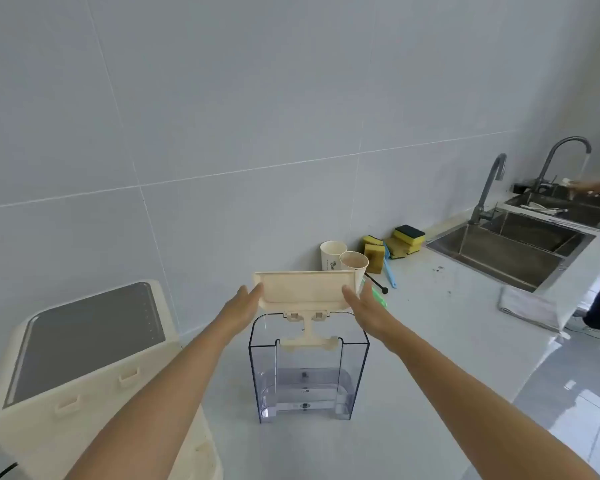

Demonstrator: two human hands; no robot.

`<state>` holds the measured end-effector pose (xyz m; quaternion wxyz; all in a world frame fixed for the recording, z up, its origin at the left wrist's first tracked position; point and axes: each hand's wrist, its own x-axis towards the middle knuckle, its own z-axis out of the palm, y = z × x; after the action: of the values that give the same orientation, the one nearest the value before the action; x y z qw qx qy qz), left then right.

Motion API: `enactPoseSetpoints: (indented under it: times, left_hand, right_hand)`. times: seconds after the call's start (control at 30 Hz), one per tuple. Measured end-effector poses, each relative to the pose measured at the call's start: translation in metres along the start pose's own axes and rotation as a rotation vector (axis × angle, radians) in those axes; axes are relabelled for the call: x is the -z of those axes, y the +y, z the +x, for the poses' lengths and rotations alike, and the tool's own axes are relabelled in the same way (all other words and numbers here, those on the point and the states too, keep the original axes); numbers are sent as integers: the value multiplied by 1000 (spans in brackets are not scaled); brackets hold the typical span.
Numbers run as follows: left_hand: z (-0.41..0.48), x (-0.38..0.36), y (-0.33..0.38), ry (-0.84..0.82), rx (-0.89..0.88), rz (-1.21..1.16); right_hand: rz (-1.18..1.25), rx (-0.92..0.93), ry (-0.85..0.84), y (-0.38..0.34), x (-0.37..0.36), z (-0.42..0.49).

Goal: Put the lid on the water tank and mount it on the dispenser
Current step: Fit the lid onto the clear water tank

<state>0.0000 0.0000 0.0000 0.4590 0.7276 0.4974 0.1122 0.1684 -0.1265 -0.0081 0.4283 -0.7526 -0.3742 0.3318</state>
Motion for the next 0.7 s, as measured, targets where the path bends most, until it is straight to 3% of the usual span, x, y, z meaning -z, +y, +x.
enactPoseSetpoints:
  times: [0.23,0.7]
  left_hand:
    - [10,2,6,-23,69,-294]
    - [-11,-7,1,70,-12,-308]
  right_hand:
    - [76,-76,73,-8,4,4]
    - [32,-26,109,-10,8,-13]
